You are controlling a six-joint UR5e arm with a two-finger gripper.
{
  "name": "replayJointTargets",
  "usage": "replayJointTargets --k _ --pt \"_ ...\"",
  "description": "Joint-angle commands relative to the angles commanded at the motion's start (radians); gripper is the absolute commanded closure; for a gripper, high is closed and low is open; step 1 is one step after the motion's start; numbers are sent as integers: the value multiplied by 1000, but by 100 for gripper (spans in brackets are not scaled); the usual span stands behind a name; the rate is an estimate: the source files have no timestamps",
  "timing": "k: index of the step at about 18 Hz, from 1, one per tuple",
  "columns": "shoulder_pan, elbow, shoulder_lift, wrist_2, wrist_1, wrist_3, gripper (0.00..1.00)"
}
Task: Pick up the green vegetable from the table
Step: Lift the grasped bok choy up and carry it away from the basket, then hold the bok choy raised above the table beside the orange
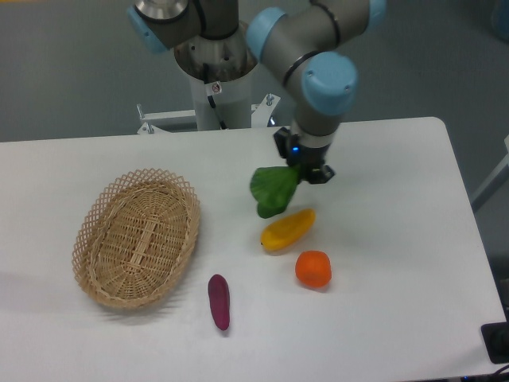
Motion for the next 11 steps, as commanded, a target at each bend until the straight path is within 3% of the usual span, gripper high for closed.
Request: replayJointTargets --k 7,11 --pt "78 175 -117 3 -2 -2 78" --pt "103 229 -173 3 0 -2 78"
